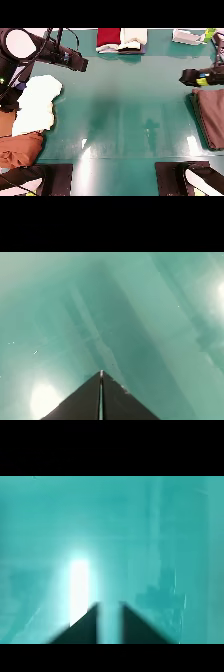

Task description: Fold the shirts.

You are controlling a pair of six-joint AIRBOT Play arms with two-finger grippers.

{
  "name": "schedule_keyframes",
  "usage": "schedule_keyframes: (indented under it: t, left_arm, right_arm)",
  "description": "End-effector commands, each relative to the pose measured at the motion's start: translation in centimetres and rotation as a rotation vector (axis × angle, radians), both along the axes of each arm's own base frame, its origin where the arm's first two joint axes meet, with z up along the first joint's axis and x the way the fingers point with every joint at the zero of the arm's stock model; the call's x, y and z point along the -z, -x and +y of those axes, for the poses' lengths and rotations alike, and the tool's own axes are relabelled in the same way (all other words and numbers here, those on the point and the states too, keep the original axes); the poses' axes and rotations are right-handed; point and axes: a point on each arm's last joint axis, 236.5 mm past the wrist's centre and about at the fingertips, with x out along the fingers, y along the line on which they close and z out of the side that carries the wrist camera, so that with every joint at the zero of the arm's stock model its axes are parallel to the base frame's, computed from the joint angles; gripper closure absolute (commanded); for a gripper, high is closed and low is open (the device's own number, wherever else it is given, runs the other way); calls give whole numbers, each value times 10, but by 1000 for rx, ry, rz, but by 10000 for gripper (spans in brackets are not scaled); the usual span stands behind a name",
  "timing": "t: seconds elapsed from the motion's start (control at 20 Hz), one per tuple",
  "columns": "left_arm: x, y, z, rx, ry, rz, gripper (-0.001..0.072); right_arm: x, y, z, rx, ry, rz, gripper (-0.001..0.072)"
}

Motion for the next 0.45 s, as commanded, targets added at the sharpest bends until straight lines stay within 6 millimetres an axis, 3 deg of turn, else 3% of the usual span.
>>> schedule_keyframes:
  t: [0.0,0.4]
  left_arm:
    - [-1,-1,0,-1,2,-4,682]
    - [-1,-1,0,-1,2,-4,682]
  right_arm:
    - [-8,1,52,-135,0,-51,695]
    - [-7,3,56,-147,-1,-45,695]
